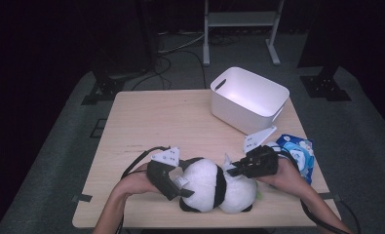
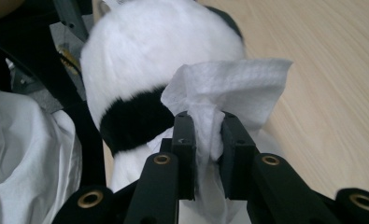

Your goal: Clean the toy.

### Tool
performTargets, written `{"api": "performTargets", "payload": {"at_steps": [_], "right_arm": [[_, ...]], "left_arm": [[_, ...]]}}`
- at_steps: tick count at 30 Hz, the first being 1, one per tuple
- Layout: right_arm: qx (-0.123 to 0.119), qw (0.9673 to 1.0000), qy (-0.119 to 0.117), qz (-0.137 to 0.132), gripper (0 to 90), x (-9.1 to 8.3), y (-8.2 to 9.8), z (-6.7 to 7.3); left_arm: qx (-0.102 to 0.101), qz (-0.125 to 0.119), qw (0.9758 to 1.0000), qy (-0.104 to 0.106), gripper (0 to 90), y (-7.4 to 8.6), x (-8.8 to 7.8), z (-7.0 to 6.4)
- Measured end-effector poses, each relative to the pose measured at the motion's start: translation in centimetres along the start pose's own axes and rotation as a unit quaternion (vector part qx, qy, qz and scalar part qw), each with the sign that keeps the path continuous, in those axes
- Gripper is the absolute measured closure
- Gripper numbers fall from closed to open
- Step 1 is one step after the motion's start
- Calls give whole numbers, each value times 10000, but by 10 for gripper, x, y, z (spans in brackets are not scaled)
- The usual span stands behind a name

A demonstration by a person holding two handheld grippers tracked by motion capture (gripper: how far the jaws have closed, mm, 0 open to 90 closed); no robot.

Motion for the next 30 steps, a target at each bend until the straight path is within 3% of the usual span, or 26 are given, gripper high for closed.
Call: {"api": "performTargets", "payload": {"at_steps": [6,10,14,19,26,30], "right_arm": [[-335,9993,-143,91,774,23,-24,8],[-292,9995,-93,115,772,31,-34,3],[-179,9998,-53,97,773,28,-30,-5],[-67,9999,-144,52,773,26,-18,-2],[-89,9997,-216,-39,774,27,-14,4],[-196,9996,-206,1,774,30,-16,8]], "left_arm": [[-14,39,10000,-11,73,1,-1,1],[-63,37,10000,-35,73,2,-1,2],[-48,26,10000,-22,73,2,-1,3],[-63,35,10000,-33,71,-1,-2,1],[-118,-7,9999,-109,71,-8,-8,1],[-248,-81,9996,-130,70,-13,-11,7]]}}
Point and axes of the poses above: each handheld gripper's, and its own axes: x roughly forward along the jaws, y roughly out of its underside, z roughly to its left, the point moved 3 cm from there along x, roughly forward along the jaws, and after that the axes turned 10 degrees about -z, right-handed, at the moved point
